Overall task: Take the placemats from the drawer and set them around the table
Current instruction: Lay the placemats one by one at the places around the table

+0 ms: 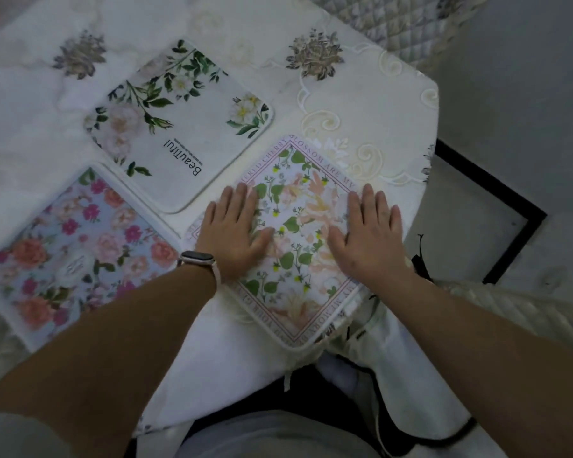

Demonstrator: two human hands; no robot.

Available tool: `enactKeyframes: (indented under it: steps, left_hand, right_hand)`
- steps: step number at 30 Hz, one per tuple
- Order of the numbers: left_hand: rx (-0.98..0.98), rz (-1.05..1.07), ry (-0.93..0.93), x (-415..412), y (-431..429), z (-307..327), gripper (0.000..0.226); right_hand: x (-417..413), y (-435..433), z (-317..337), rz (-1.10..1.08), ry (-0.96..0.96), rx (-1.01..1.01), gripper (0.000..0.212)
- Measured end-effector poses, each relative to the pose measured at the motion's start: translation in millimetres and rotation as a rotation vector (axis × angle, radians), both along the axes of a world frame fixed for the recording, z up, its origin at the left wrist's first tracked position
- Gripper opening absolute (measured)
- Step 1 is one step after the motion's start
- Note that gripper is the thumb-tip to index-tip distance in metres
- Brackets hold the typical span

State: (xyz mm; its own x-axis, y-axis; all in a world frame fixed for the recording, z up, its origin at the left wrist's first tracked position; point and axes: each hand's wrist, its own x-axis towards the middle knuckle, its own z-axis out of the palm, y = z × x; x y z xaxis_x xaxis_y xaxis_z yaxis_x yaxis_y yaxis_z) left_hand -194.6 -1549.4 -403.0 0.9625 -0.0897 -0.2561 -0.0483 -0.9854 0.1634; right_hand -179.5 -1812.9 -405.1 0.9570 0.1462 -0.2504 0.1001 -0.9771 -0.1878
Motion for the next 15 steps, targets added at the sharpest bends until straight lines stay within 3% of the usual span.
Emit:
enactKeyframes:
  steps: [9,15]
  left_hand:
    - [-0.005,-0.022,0.085,-106.5,-15.7,12.3,0.065]
    - [0.034,-0.045,0.168,-149.0,17.1,43.0,0.073]
  right_hand:
    - [-64.7,44.8,9.7,0.389,0.067,0.017,0.073]
    - [-78.3,69.2,28.6,0.682,0.127,-0.024,0.060]
